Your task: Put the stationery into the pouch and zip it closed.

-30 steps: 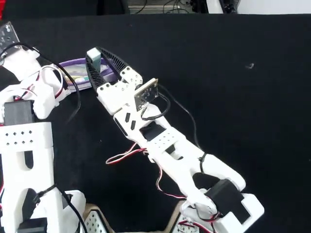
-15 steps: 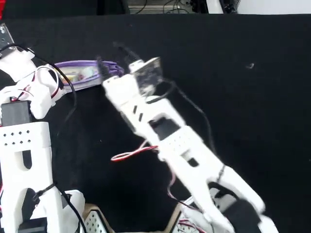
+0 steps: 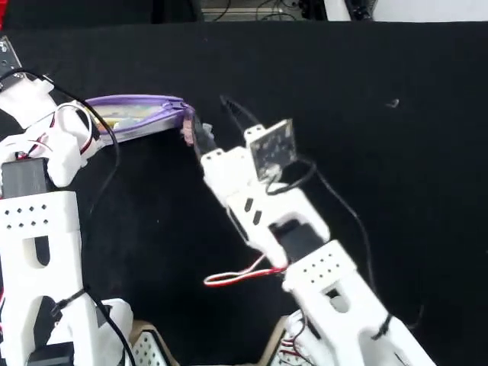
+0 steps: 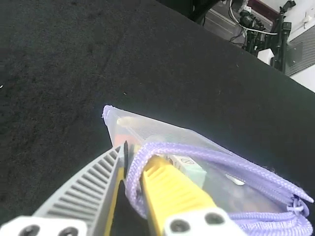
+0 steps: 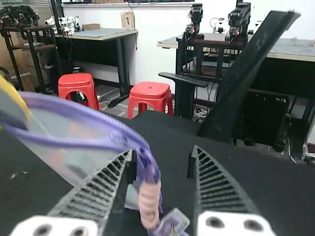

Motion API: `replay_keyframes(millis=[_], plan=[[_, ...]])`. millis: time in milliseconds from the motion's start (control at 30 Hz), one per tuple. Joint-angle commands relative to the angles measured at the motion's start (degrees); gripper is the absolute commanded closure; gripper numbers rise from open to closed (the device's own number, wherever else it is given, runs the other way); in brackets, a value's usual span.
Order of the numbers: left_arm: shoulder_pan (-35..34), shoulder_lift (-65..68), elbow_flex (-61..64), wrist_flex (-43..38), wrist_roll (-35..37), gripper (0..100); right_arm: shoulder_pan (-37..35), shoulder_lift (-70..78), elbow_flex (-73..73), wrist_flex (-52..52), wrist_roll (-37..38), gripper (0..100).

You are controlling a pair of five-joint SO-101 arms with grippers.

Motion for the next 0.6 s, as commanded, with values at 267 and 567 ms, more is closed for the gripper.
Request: replay_keyframes(millis=[267,567], plan=[[-0.7,0.2,-0.2,-0.8,0.4,97,0.8,25.1,-7.1,-12.7,0.7,83.6],[-0.7,0.2,-0.2,-0.8,0.4,97,-1.0,25.8,-9.0,-12.7,0.7,83.6]])
